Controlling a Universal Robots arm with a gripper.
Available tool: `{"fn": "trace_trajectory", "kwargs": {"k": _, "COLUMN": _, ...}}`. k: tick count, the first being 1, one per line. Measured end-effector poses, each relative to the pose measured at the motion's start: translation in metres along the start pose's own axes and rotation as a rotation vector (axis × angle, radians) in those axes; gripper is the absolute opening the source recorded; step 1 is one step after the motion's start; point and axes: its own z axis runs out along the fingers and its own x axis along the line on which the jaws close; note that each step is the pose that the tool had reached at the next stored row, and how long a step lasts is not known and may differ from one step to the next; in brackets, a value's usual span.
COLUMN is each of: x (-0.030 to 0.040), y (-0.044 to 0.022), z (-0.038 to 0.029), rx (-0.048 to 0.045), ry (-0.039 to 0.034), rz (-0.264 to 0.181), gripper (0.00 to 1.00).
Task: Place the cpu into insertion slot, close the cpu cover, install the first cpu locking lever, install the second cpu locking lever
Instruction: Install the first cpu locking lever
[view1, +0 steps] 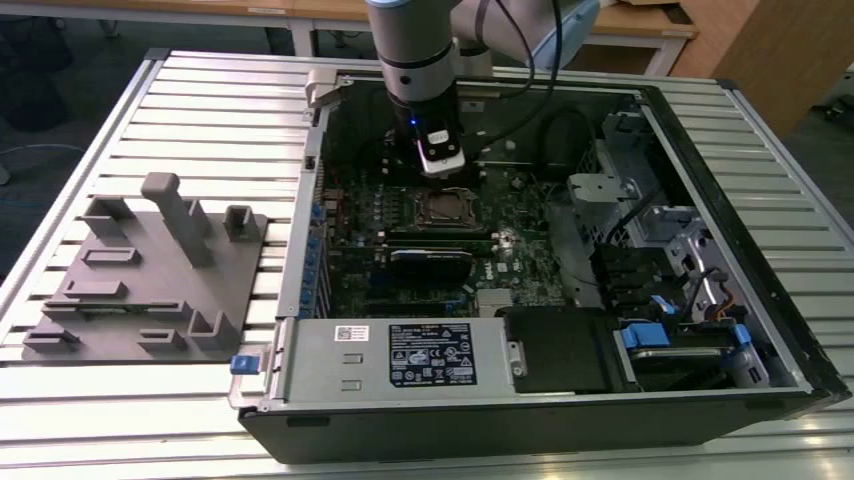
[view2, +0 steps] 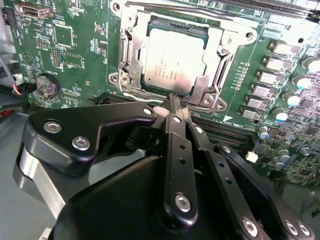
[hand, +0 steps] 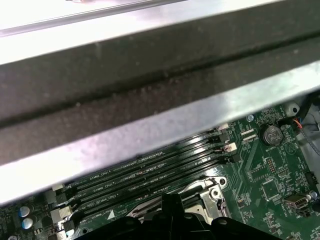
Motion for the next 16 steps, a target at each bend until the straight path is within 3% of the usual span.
{"fn": "trace_trajectory", "kwargs": {"k": 16, "x": -0.0030, "y": 0.0029, "z": -0.0174, "rx": 0.0002, "ry": 0.0007, "rz": 0.000, "gripper": 0.10}}
